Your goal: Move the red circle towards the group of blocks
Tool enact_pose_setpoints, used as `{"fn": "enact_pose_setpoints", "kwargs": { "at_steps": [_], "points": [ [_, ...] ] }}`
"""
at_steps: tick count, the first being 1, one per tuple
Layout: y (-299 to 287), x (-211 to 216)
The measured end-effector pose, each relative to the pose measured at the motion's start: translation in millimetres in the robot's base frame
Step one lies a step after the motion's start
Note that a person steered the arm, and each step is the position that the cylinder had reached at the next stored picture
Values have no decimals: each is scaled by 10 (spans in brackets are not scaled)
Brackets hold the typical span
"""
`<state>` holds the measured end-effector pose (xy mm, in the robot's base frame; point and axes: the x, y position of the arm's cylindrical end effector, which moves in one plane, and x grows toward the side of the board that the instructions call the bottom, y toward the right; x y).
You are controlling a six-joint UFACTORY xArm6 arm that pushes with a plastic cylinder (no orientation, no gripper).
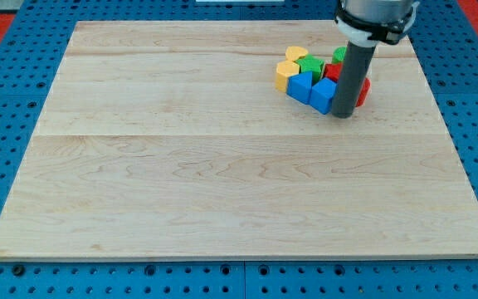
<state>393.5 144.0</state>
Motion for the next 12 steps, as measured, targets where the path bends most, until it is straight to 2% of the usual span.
{"fn": "enact_pose_setpoints", "kwargs": {
  "at_steps": [2, 3, 4, 5, 7, 12],
  "points": [
    [74, -350],
    [70, -253],
    [-23, 73],
    [39, 54],
    [337, -298],
    [634, -783]
  ]
}}
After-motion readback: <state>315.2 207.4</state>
